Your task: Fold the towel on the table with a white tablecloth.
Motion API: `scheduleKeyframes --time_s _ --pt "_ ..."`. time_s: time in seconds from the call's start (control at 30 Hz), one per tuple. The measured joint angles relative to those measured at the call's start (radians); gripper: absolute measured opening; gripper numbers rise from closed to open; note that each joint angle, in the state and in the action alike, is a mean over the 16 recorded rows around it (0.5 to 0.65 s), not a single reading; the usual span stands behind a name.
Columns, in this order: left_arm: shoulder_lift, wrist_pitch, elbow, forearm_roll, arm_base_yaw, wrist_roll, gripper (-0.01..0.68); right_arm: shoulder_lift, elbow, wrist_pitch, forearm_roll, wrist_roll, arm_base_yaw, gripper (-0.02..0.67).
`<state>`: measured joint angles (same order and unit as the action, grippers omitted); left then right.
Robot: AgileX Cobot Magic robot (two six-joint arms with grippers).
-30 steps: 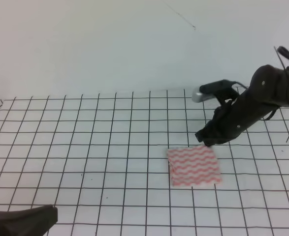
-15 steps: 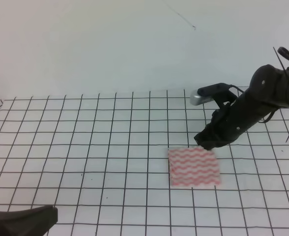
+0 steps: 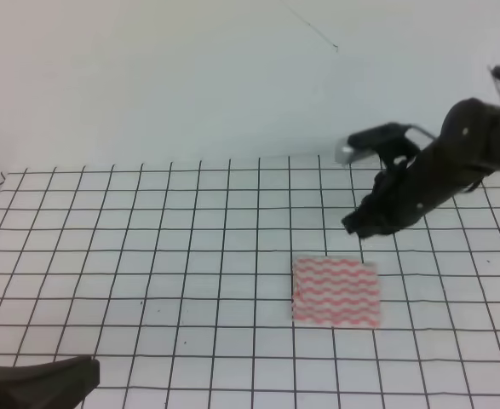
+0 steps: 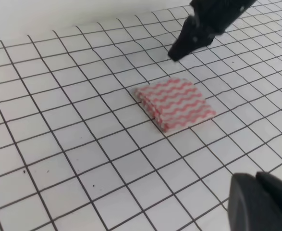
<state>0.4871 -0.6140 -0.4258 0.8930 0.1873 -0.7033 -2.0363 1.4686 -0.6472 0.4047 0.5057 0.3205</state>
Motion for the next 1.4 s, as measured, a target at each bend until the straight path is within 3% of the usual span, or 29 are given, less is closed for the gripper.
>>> scheduleKeyframes --time_s 0.43,0.67,1.03,1.4 --pt "0.000 0.087 0.000 0.003 0.000 0.001 -0.001 0.486 -0.004 0.033 -0.033 0.064 0.000 -0.001" --pt "0.024 0.150 0.000 0.023 0.000 0.000 -0.001 0.806 -0.068 0.055 -0.116 0.025 0.000 -0.001" --pt "0.133 0.165 0.000 0.218 0.000 -0.141 -0.001 1.236 -0.421 0.183 -0.245 -0.093 0.000 -0.001" --pt "0.202 0.160 0.000 0.453 0.000 -0.363 -0.001 1.505 -0.801 0.217 -0.293 -0.101 0.000 -0.001"
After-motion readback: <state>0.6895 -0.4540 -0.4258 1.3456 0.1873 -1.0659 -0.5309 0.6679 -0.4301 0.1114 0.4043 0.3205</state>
